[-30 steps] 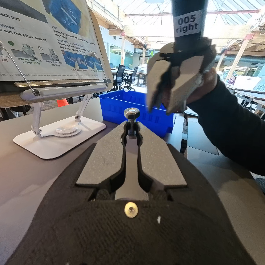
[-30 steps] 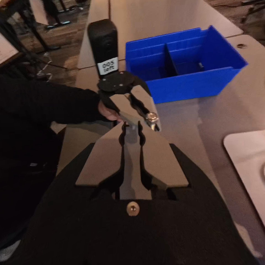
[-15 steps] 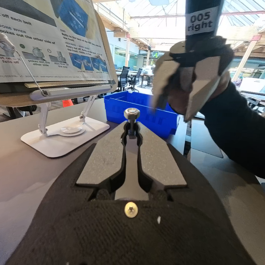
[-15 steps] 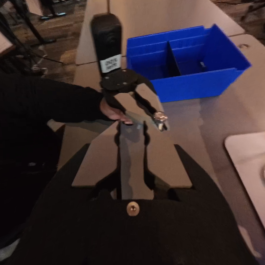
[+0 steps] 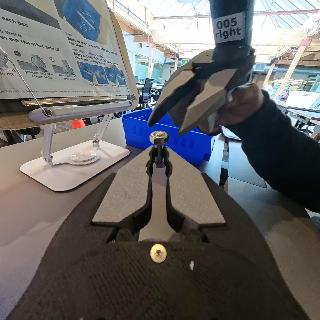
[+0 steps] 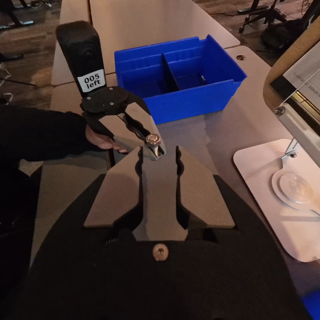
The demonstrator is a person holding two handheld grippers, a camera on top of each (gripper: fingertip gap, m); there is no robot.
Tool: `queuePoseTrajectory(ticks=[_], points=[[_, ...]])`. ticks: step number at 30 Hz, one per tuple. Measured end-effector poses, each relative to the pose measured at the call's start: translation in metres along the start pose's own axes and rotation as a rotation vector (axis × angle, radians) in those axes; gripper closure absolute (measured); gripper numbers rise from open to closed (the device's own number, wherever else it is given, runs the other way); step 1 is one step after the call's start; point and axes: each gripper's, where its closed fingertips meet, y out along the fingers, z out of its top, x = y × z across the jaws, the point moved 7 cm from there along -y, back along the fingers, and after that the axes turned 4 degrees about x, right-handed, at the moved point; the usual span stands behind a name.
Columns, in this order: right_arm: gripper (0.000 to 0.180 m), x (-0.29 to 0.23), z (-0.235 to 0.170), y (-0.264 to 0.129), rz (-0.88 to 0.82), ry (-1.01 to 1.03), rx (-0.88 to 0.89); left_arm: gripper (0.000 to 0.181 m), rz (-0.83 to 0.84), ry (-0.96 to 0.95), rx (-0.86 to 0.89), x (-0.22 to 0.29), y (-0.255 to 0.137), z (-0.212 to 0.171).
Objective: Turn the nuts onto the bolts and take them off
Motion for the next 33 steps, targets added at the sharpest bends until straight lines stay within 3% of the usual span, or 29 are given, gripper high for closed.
queuePoseTrajectory(ticks=[3, 4, 5, 7, 10, 18, 21, 22, 23, 24, 25, 28, 33], points=[[0.147, -0.014, -0.002, 0.011, 0.140, 0.009, -0.019, 0.174, 0.002, 0.000, -0.002, 0.000, 0.000, 0.000], [0.138, -0.021, -0.001, 0.010, 0.201, 0.003, -0.015, 0.174, 0.012, -0.001, 0.009, -0.002, -0.001, 0.001], [0.171, -0.034, 0.003, 0.002, 0.316, -0.021, 0.009, 0.174, 0.012, -0.011, 0.012, -0.003, -0.003, 0.002], [0.174, -0.049, 0.014, -0.007, 0.413, -0.039, 0.079, 0.174, 0.016, -0.009, 0.018, -0.004, -0.003, 0.003], [0.156, -0.036, 0.012, -0.008, 0.253, -0.062, 0.043, 0.174, 0.008, -0.002, 0.007, -0.001, -0.001, 0.001], [0.144, 0.003, -0.003, 0.007, -0.035, -0.051, -0.034, 0.174, 0.004, -0.003, 0.005, -0.001, -0.001, 0.001], [0.146, -0.014, 0.000, 0.009, 0.110, -0.055, -0.011, 0.174, 0.001, -0.001, -0.003, 0.000, 0.000, -0.001], [0.134, -0.020, 0.000, 0.008, 0.153, -0.054, -0.013, 0.174, 0.002, -0.001, 0.004, 0.000, -0.001, 0.000], [0.146, -0.029, 0.001, 0.004, 0.236, -0.070, -0.009, 0.174, 0.011, -0.003, 0.008, -0.002, -0.002, 0.001], [0.172, -0.043, 0.004, -0.003, 0.363, -0.078, 0.025, 0.174, 0.012, -0.005, 0.010, -0.002, -0.002, 0.002], [0.168, -0.051, 0.009, -0.008, 0.425, -0.076, 0.060, 0.174, 0.010, -0.009, 0.014, -0.003, -0.003, 0.003], [0.150, -0.044, 0.016, -0.012, 0.318, -0.092, 0.075, 0.174, 0.006, -0.003, 0.007, -0.001, -0.001, 0.002], [0.149, -0.010, 0.009, -0.005, 0.112, 0.009, 0.058, 0.174, 0.000, -0.003, 0.005, 0.001, 0.000, 0.001]])
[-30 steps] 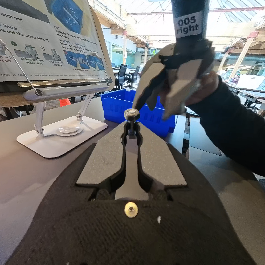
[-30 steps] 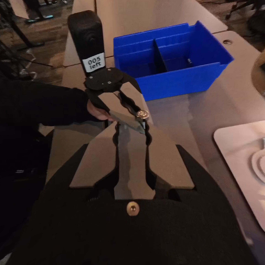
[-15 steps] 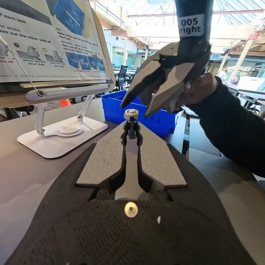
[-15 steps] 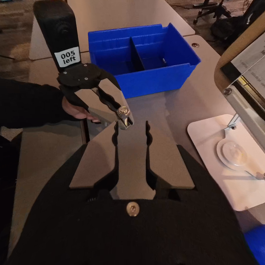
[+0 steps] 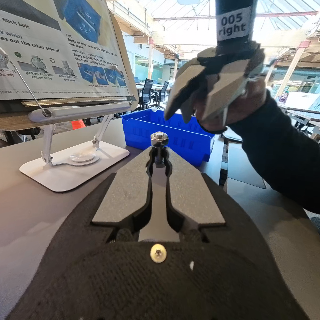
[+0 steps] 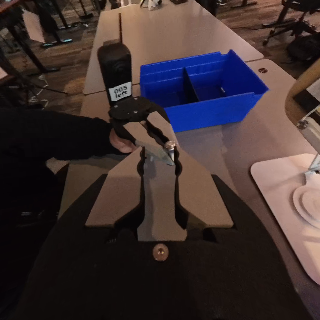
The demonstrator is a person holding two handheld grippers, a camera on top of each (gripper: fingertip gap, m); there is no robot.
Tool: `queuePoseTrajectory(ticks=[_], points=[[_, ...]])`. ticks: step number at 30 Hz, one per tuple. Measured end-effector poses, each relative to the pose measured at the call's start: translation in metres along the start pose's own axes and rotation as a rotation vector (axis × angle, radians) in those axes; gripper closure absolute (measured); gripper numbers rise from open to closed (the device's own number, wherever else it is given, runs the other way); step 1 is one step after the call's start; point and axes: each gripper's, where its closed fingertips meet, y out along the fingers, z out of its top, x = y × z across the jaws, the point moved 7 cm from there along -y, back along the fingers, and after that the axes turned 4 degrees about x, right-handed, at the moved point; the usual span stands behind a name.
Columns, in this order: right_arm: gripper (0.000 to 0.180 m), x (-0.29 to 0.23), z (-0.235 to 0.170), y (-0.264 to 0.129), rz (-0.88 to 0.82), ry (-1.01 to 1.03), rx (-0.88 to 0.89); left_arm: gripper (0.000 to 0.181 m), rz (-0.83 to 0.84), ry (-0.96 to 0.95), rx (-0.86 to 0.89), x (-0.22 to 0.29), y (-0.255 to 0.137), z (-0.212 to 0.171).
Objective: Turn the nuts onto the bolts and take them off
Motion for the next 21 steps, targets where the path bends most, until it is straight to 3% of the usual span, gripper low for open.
queuePoseTrajectory(ticks=[3, 7, 8, 9, 10, 13, 21], points=[[0.146, 0.008, -0.006, 0.007, -0.055, 0.006, -0.029, 0.174, 0.000, -0.001, -0.003, -0.001, 0.000, -0.001], [0.140, -0.005, -0.010, 0.013, 0.040, 0.010, -0.074, 0.174, 0.004, 0.005, -0.009, -0.001, 0.000, -0.001], [0.168, -0.018, -0.009, 0.010, 0.170, 0.023, -0.080, 0.174, 0.011, 0.002, -0.003, -0.002, 0.000, 0.000], [0.177, -0.036, -0.004, 0.005, 0.345, 0.049, -0.051, 0.174, 0.009, -0.006, 0.004, -0.002, -0.001, 0.001], [0.178, -0.046, 0.002, 0.000, 0.412, 0.051, -0.021, 0.175, 0.008, -0.008, 0.009, -0.002, -0.001, 0.001], [0.149, -0.031, 0.005, -0.001, 0.168, -0.040, -0.025, 0.175, 0.003, -0.003, 0.003, -0.001, -0.001, 0.001], [0.144, 0.017, -0.017, 0.013, -0.086, 0.027, -0.097, 0.174, -0.018, -0.002, -0.001, 0.001, 0.001, 0.000]])
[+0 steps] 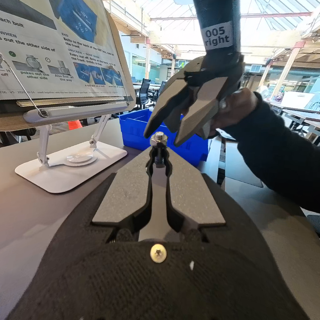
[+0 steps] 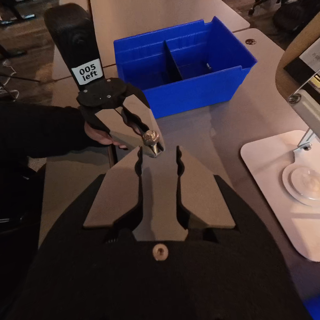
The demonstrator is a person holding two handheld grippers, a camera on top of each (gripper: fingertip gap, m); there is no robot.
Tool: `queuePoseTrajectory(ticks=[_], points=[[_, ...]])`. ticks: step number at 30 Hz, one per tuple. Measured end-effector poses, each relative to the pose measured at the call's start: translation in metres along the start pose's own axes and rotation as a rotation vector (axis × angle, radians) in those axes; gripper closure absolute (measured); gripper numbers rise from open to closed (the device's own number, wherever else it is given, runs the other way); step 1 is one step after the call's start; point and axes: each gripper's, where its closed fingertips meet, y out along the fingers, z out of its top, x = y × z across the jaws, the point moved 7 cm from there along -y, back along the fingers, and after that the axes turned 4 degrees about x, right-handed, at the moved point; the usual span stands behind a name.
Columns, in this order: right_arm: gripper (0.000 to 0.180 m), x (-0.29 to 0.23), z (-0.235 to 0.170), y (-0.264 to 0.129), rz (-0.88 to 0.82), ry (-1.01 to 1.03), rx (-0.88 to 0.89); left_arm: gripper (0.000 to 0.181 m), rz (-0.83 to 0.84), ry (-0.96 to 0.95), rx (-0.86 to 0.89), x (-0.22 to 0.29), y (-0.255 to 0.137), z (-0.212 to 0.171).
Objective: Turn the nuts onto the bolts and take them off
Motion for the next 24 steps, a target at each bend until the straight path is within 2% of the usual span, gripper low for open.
queuePoseTrajectory(ticks=[3, 6, 7, 8, 9, 10, 12, 14, 19, 22, 24], points=[[0.150, -0.013, 0.003, 0.001, 0.098, -0.019, 0.018, 0.174, 0.001, 0.005, -0.007, 0.000, 0.001, -0.001], [0.135, -0.024, 0.006, -0.006, 0.142, -0.053, 0.000, 0.174, -0.009, 0.006, 0.008, 0.002, 0.000, 0.001], [0.135, -0.029, 0.008, -0.009, 0.170, -0.074, 0.012, 0.174, -0.006, 0.009, 0.016, 0.003, 0.000, 0.003], [0.171, -0.039, 0.009, -0.014, 0.260, -0.086, 0.038, 0.175, 0.009, 0.010, 0.008, 0.001, 0.000, 0.002], [0.176, -0.044, 0.011, -0.018, 0.335, -0.072, 0.073, 0.175, 0.011, 0.005, -0.002, 0.000, 0.000, 0.001], [0.170, -0.042, 0.014, -0.020, 0.325, -0.050, 0.088, 0.175, 0.009, -0.008, -0.006, -0.001, 0.001, -0.001], [0.152, -0.022, 0.014, -0.019, 0.144, -0.027, 0.082, 0.175, -0.001, -0.021, -0.004, -0.002, 0.001, -0.002], [0.151, -0.007, 0.009, -0.015, 0.011, -0.022, 0.056, 0.175, -0.028, -0.016, 0.014, 0.002, 0.001, -0.001], [0.148, -0.008, 0.005, -0.002, 0.013, -0.060, 0.028, 0.174, -0.054, -0.003, -0.007, 0.006, 0.005, -0.003], [0.162, -0.012, 0.000, 0.001, 0.045, -0.066, -0.005, 0.174, -0.046, -0.005, -0.013, 0.005, 0.005, -0.004], [0.165, -0.013, 0.001, 0.001, 0.055, -0.064, 0.005, 0.174, -0.051, -0.017, -0.003, 0.005, 0.004, -0.003]])
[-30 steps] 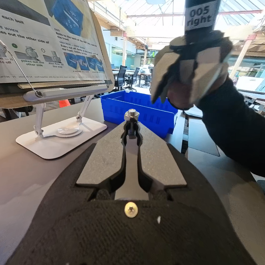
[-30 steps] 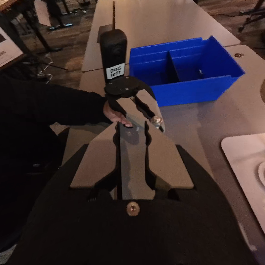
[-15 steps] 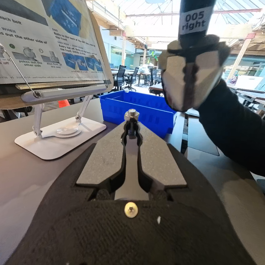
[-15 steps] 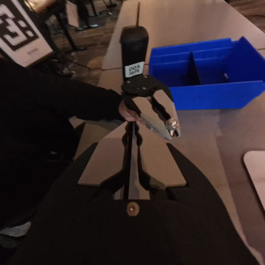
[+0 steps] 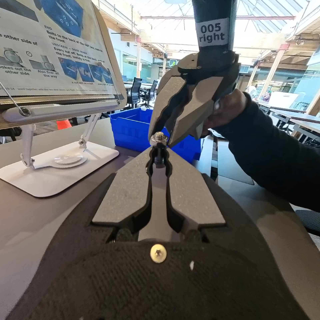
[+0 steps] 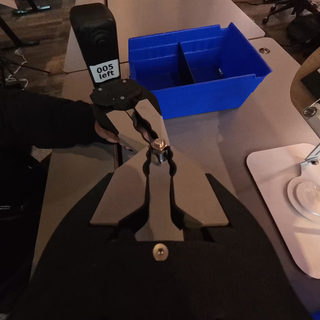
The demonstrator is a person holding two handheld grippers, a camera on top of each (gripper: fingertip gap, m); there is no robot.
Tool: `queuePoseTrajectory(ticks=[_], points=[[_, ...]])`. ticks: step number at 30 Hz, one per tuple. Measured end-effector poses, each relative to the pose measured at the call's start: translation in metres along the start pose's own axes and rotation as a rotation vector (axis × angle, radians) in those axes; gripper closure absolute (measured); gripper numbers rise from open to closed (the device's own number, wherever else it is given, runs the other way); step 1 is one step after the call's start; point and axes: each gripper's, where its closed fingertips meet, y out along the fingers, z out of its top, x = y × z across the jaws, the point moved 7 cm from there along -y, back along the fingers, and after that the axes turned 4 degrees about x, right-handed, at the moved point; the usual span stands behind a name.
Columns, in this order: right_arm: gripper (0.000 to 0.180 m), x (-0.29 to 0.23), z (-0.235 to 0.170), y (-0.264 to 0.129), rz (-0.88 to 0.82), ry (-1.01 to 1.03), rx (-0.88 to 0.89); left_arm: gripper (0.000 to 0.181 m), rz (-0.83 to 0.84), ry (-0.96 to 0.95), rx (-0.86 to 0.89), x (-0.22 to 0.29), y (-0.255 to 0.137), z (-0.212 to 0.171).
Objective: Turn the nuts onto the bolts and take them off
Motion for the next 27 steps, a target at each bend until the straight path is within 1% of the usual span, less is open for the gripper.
queuePoseTrajectory(ticks=[5, 14, 16, 21, 27], points=[[0.165, 0.003, 0.001, 0.000, 0.000, -0.018, 0.018, 0.174, -0.004, -0.028, 0.020, -0.002, -0.001, 0.002], [0.166, 0.013, -0.006, 0.001, 0.006, 0.045, 0.032, 0.171, 0.007, -0.096, 0.040, -0.010, -0.004, 0.000], [0.166, 0.012, -0.006, 0.001, 0.021, 0.055, 0.043, 0.174, -0.005, -0.089, 0.042, -0.009, -0.004, 0.000], [0.166, 0.013, -0.008, 0.003, 0.022, 0.061, 0.043, 0.174, 0.012, -0.059, 0.032, -0.009, -0.003, 0.000], [0.166, 0.012, -0.009, 0.003, 0.022, 0.073, 0.055, 0.168, 0.034, -0.041, 0.028, -0.011, -0.005, 0.000]])
